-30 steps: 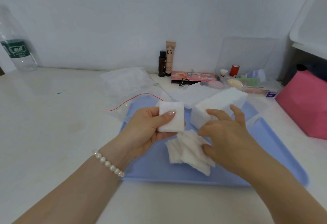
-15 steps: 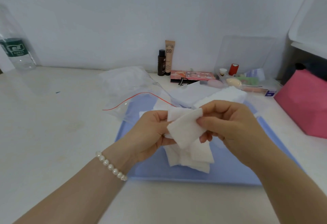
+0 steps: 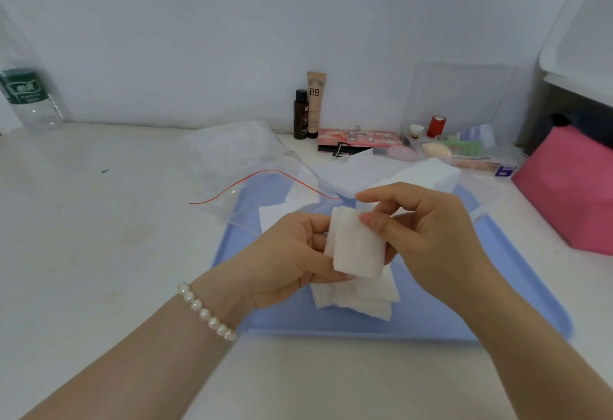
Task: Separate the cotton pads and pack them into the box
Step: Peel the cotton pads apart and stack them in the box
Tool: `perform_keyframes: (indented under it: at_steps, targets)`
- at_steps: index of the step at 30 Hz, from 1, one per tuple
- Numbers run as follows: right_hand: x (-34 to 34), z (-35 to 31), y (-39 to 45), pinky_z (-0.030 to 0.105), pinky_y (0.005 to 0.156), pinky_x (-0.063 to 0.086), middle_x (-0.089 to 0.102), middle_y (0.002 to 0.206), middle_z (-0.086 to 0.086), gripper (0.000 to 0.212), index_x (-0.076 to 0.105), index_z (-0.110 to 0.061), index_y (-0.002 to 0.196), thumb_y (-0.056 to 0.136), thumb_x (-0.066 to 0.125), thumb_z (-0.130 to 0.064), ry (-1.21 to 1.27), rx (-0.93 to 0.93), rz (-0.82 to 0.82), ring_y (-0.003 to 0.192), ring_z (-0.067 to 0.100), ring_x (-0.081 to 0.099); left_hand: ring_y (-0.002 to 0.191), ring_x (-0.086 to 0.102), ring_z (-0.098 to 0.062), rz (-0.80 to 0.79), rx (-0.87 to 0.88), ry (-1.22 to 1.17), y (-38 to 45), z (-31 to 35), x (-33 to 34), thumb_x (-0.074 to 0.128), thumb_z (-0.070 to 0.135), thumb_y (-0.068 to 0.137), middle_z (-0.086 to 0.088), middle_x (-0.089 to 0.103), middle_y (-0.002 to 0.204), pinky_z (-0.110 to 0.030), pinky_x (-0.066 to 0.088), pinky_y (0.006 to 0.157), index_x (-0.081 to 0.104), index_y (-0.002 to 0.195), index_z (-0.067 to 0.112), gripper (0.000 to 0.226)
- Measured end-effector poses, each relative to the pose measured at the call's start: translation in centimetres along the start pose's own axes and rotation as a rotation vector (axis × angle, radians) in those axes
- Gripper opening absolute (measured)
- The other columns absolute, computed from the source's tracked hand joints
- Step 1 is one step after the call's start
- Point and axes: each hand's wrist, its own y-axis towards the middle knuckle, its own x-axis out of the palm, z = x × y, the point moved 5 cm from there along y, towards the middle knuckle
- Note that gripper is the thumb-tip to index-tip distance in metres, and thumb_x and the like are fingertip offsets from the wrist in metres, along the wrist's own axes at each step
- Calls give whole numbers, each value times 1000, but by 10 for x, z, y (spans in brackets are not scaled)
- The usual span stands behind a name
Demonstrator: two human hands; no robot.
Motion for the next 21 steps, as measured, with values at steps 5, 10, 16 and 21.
perform_keyframes:
  at_steps: [5,10,16,21]
  targets:
    - [-1,0,-2,11,39,41,58,76,9,32,63,-30,76,82,63,2,-4,2,29,55,28,54,102,65,-27,-65,-27,-42,-1,-1,5,61,-17,59,-22,67,112,-31,56,82,62,114,3,58]
    - [-1,0,-1,12,41,43,64,76,10,34,61,-31,69,82,65,0,-72,-5,21,51,12,56,100,67,-24,-194,-36,-180,-6,4,10,66,-3,59,-16,69,105,-30,55,82,62,112,4,54]
    - [2,2,-2,13,41,44,63,69,4,35,62,-32,67,80,67,0,-72,-31,18,56,9,56,93,70,-24,-67,-66,-238,-4,2,11,65,19,81,-16,72,99,-31,58,76,71,97,5,22]
    - [-4,-2,-3,19,43,48,60,58,-6,22,63,-26,69,80,69,-7,-96,-76,100,49,13,58,82,71,-19,125,1,-244,-1,9,-3,55,13,78,-13,73,93,-28,59,70,66,100,4,27]
